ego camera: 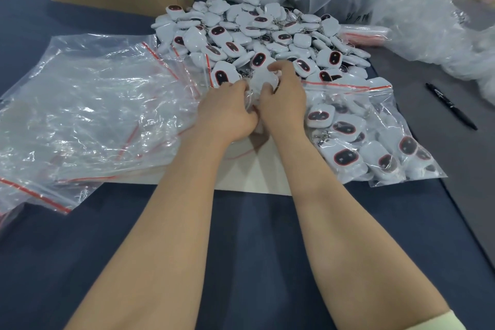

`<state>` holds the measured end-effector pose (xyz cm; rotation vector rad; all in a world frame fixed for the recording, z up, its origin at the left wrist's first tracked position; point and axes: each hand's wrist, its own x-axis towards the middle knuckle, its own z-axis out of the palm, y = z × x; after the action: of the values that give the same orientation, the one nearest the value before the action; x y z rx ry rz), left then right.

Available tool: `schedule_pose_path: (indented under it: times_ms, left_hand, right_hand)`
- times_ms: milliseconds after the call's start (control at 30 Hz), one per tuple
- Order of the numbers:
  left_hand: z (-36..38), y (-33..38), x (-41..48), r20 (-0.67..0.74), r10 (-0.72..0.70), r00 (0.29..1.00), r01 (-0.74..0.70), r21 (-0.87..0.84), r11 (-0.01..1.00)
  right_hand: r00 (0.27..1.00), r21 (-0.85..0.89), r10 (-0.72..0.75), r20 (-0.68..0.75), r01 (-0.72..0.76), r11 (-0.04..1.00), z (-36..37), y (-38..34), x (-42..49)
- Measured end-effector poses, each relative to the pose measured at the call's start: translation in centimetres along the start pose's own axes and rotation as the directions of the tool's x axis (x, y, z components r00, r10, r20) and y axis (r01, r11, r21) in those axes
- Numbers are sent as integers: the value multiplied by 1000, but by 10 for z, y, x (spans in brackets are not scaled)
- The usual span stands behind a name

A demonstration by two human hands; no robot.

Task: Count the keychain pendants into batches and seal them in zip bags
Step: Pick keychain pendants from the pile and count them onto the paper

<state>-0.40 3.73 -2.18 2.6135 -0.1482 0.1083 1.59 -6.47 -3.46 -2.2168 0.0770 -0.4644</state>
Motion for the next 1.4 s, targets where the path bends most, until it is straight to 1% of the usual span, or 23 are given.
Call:
schedule_pose_path:
  times_ms: [67,100,167,233,300,467,533,567,600,667,700,733,767,800,1100,1267,1400]
  left_hand:
    - [0,1,0,-1,0,1000,0,-3,1000]
    - [0,2,1,1,3,1000,-3,-5,1000]
    - [1,2,2,6,10,1000,-10,-6,1000]
    - [3,3,4,2,14,1000,-14,5,1000]
    - [6,4,5,-16,14,1000,-14,1,1000]
    - [13,5,7,-92,1,996,-6,-46,999]
    - [15,5,8,-120,-3,993,-5,-74,997]
    - [16,4,8,-127,-8,992,-3,-89,996]
    - [17,4,8,-132,-14,991,-1,-108,994]
    - [17,4,8,-142,-24,990,3,-146,989]
    - [17,4,8,-145,-27,989,4,-158,987]
    - [17,4,8,-148,-31,989,6,-165,986]
    - [17,4,8,-149,-35,988,10,-171,985]
    - [17,4,7,-149,-40,988,13,-177,984]
    - [17,3,7,-152,-58,987,18,-255,967]
    - [17,3,8,-147,-70,987,28,-270,962]
    - [17,3,8,-136,-83,987,39,-300,953]
  right_hand:
    - [999,109,-18,-40,23,994,-2,-1,-1]
    - [999,178,7,-49,2,984,-2,-2,0]
    - [994,341,112,-19,-99,935,-5,-2,1]
    - [981,490,182,68,-192,850,-7,-1,4]
    - [976,529,194,95,-215,821,-7,2,6]
    - [982,538,184,52,-183,823,-7,-3,4]
    - [982,597,177,58,-177,783,-7,-3,6]
    - [978,648,198,66,-193,737,-7,-3,7]
    - [968,711,237,85,-226,666,-8,-2,9]
    - [933,832,316,169,-307,462,-9,-4,12]
    - [920,871,328,215,-332,361,-9,-4,13]
    - [913,891,326,246,-345,295,-9,-4,13]
    - [911,898,321,258,-349,268,-9,-5,13]
    - [912,897,315,261,-350,270,-9,-6,13]
    - [939,831,249,238,-329,449,-5,-4,12]
    - [945,798,232,229,-319,511,-3,0,13]
    - [967,735,153,204,-254,628,-1,1,12]
